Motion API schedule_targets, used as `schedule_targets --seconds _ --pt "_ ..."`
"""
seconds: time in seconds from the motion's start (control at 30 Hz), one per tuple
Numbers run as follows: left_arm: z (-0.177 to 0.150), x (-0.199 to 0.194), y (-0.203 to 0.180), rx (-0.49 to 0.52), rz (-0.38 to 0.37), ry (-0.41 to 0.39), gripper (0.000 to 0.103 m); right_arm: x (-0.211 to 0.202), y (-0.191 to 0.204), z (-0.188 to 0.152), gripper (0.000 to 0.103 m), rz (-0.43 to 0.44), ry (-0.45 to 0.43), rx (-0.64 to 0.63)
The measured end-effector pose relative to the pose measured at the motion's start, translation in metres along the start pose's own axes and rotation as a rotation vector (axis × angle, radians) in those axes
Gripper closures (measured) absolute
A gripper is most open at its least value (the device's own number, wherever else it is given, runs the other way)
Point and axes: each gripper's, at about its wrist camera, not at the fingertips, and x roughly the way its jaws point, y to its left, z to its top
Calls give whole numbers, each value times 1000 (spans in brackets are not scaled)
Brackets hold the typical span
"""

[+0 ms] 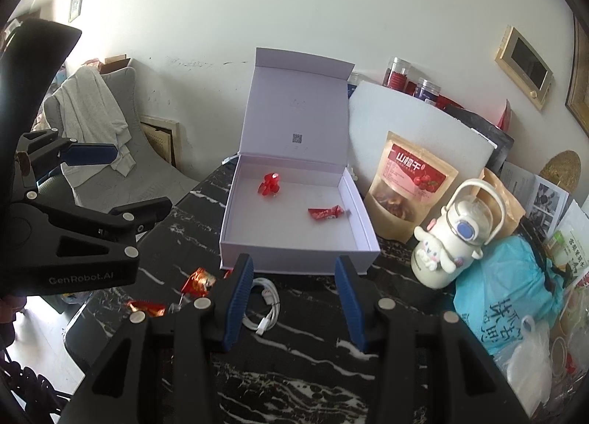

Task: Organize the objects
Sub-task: 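Withdraw both tools from the box back toward the candies on the table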

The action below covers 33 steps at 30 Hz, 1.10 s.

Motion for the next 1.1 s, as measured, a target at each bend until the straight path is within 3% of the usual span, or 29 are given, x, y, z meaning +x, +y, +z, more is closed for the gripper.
schedule_targets --seconds 0.6,0.93,1.1 --pt "-71 2 -4 3 -12 87 22 9 29 -62 53 44 66 -19" --pt "-101 17 -10 1 -85 136 22 26 38 -89 53 72 126 -13" --pt "-110 24 -11 7 -85 148 22 35 43 -98 53 105 157 2"
